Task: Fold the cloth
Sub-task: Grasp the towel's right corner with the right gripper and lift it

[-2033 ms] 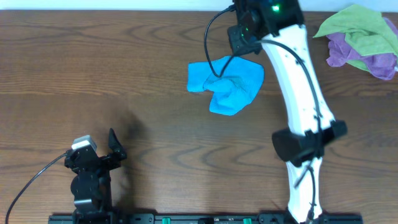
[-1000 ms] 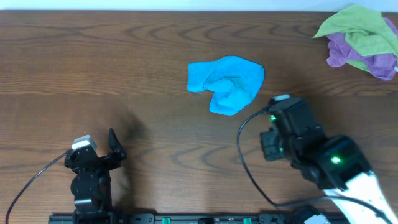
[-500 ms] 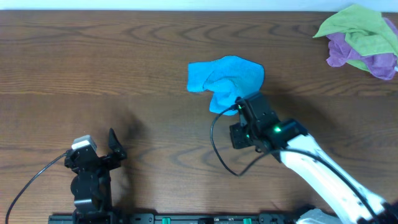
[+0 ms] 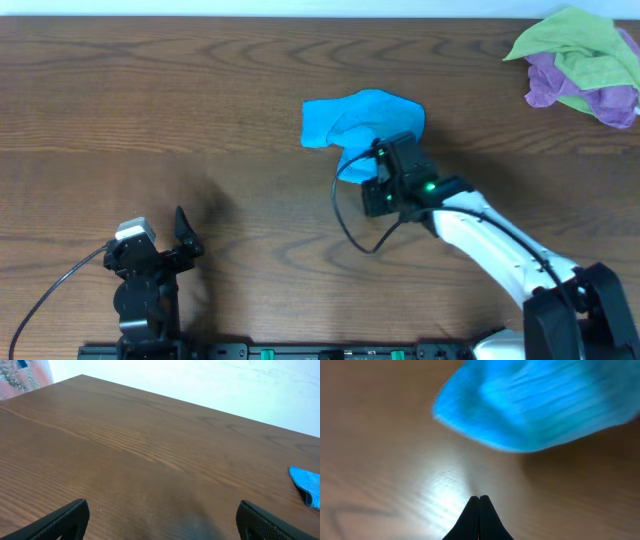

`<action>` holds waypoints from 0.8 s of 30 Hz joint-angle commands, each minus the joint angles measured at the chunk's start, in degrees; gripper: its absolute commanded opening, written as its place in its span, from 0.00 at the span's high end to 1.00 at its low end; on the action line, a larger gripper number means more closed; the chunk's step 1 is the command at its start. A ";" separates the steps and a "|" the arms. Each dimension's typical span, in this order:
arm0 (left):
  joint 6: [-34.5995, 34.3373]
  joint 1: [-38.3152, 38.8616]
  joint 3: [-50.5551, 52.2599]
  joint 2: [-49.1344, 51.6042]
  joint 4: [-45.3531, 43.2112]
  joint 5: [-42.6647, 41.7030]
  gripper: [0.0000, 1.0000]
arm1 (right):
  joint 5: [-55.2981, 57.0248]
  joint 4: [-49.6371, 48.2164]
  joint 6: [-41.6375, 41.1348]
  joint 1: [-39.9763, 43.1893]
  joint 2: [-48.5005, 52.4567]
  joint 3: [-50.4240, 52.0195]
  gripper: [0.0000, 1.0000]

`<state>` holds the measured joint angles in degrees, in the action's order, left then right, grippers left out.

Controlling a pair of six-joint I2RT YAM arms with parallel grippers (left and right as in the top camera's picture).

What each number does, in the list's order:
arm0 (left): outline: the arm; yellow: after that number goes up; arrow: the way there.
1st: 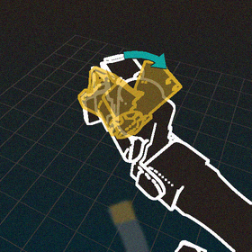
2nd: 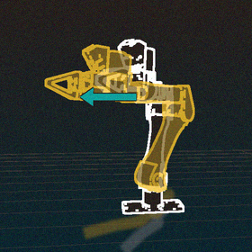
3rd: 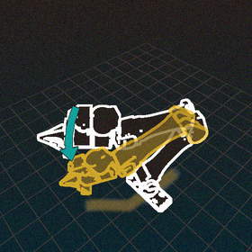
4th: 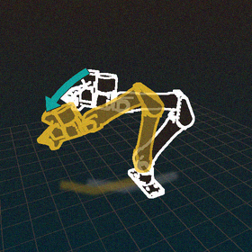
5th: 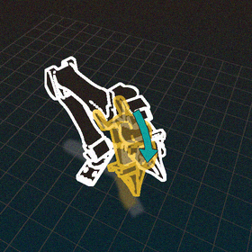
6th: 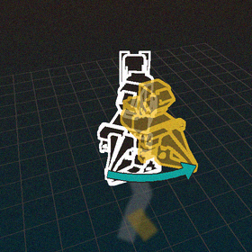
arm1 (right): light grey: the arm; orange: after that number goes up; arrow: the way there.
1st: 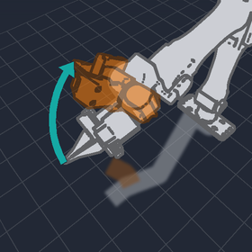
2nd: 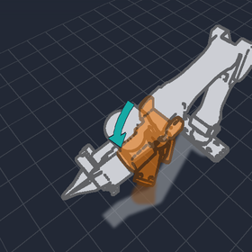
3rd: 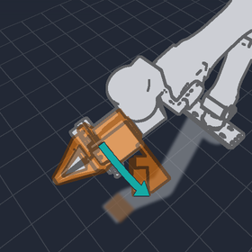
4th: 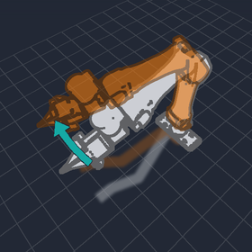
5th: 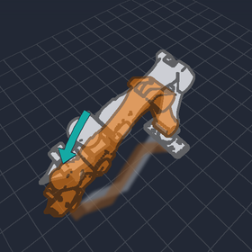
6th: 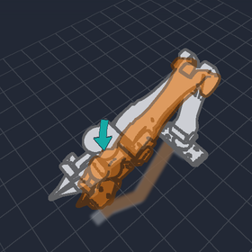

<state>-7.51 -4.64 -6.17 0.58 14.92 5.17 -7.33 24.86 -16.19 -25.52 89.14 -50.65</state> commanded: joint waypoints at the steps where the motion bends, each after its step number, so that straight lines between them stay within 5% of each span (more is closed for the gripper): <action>1: -0.02 0.15 1.40 -0.33 0.63 0.81 0.05 | -1.79 -0.13 2.14 3.10 2.08 -2.71 0.99; 24: 0.00 0.15 1.40 -0.33 0.63 0.81 0.05 | -2.75 -2.80 3.39 3.69 17.84 -11.45 0.99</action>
<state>-7.51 -4.64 -6.17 0.58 14.94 5.17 -9.65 22.31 -13.32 -21.56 106.43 -61.34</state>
